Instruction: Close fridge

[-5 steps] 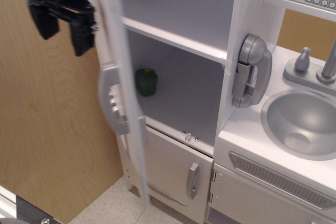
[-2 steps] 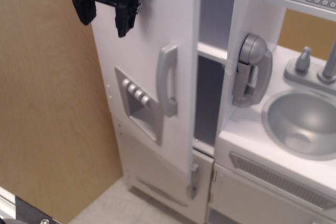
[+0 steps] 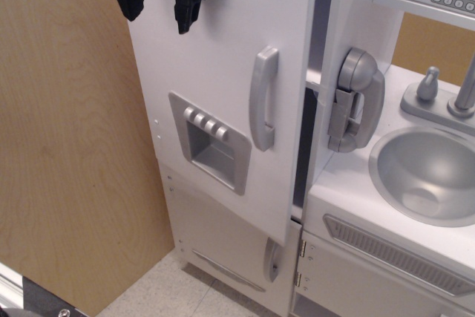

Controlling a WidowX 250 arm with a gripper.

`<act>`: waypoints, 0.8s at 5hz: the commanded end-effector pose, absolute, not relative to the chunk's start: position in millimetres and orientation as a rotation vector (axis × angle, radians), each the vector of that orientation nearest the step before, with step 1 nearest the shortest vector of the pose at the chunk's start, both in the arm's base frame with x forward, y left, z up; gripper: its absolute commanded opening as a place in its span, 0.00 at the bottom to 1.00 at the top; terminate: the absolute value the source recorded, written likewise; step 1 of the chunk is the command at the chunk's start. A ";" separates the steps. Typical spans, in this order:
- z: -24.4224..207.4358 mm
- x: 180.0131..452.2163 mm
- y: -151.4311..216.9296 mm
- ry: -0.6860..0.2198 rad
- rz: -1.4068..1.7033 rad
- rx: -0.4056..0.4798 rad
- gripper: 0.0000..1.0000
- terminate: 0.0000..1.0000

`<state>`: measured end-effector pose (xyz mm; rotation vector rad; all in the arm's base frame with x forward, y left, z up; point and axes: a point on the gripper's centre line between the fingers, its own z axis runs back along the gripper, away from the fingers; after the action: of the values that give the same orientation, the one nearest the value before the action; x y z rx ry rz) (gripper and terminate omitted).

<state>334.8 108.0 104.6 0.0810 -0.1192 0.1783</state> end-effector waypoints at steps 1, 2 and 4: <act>125.5 348.1 111.3 -0.177 0.203 0.081 1.00 0.00; 127.7 352.1 111.3 -0.180 0.214 0.075 1.00 0.00; 130.9 360.7 113.6 -0.176 0.240 0.068 1.00 0.00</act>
<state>352.1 111.0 112.9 0.0594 -0.1134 0.2413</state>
